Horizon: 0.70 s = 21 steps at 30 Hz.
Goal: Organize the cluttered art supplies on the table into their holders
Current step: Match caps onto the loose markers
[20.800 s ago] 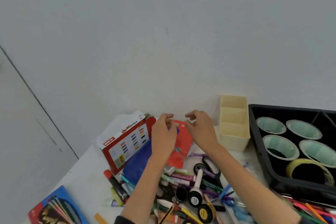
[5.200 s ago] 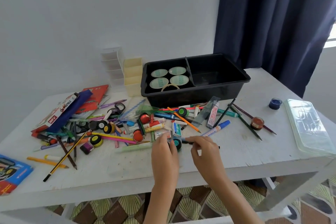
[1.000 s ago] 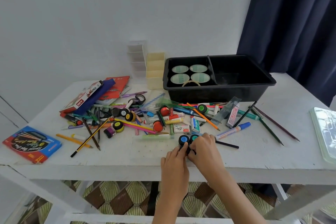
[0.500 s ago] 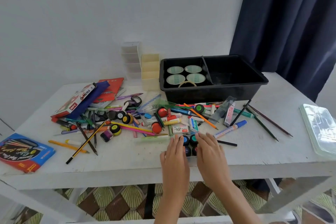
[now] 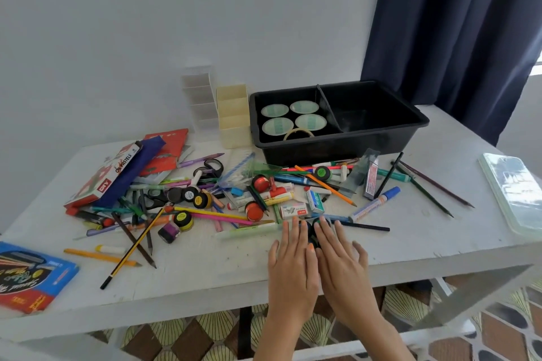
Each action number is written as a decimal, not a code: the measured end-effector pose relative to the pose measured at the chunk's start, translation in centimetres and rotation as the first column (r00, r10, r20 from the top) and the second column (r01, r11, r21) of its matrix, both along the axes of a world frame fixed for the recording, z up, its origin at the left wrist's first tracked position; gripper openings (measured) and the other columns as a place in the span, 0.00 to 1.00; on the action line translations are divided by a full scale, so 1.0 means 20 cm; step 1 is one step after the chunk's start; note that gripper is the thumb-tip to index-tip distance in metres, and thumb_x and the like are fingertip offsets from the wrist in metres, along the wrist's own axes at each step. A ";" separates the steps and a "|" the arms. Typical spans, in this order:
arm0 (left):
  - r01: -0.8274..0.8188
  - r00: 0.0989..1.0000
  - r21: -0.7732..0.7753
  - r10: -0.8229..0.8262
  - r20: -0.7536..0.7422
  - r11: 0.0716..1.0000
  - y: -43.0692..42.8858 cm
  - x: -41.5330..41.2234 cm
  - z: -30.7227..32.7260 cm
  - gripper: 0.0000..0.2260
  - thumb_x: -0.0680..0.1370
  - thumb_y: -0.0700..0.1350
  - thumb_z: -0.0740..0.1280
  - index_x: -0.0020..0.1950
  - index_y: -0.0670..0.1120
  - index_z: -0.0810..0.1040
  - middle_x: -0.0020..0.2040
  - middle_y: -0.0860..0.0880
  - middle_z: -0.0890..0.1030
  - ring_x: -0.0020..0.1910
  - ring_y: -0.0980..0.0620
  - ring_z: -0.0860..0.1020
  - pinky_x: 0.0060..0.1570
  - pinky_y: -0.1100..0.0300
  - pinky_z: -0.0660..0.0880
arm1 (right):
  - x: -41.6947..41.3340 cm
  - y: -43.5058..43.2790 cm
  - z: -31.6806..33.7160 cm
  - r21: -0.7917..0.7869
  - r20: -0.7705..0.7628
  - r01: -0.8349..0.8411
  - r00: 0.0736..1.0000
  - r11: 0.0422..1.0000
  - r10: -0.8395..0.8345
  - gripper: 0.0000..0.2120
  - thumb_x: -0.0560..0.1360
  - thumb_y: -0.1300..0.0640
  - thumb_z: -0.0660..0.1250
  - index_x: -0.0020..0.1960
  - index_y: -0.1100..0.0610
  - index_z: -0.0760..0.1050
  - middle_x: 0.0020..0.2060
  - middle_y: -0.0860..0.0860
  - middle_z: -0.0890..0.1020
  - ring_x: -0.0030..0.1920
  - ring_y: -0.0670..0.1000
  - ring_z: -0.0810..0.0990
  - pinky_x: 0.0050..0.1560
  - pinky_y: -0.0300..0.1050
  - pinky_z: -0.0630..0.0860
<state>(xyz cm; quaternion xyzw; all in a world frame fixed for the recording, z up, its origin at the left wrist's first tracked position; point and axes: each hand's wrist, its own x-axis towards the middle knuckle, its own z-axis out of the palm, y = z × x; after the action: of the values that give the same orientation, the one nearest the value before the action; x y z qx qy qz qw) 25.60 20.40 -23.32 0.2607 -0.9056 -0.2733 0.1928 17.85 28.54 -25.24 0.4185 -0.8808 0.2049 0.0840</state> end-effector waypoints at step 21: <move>-0.389 0.917 -0.119 0.373 -0.140 0.913 -0.47 -0.43 0.24 0.13 0.79 0.44 0.62 0.64 0.45 0.73 0.57 0.49 0.77 0.57 0.53 0.72 0.57 0.59 0.68 | -0.58 -0.36 0.21 -0.181 -0.017 -0.108 0.994 0.978 0.106 0.24 0.62 0.74 0.71 0.57 0.61 0.78 0.55 0.56 0.80 0.54 0.58 0.78 0.52 0.54 0.78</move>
<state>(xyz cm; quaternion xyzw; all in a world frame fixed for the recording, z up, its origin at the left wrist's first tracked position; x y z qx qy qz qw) 17.05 10.98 -18.62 0.4017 -0.8422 -0.1785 0.3122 6.27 21.25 -21.03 0.4566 -0.8344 0.2871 0.1140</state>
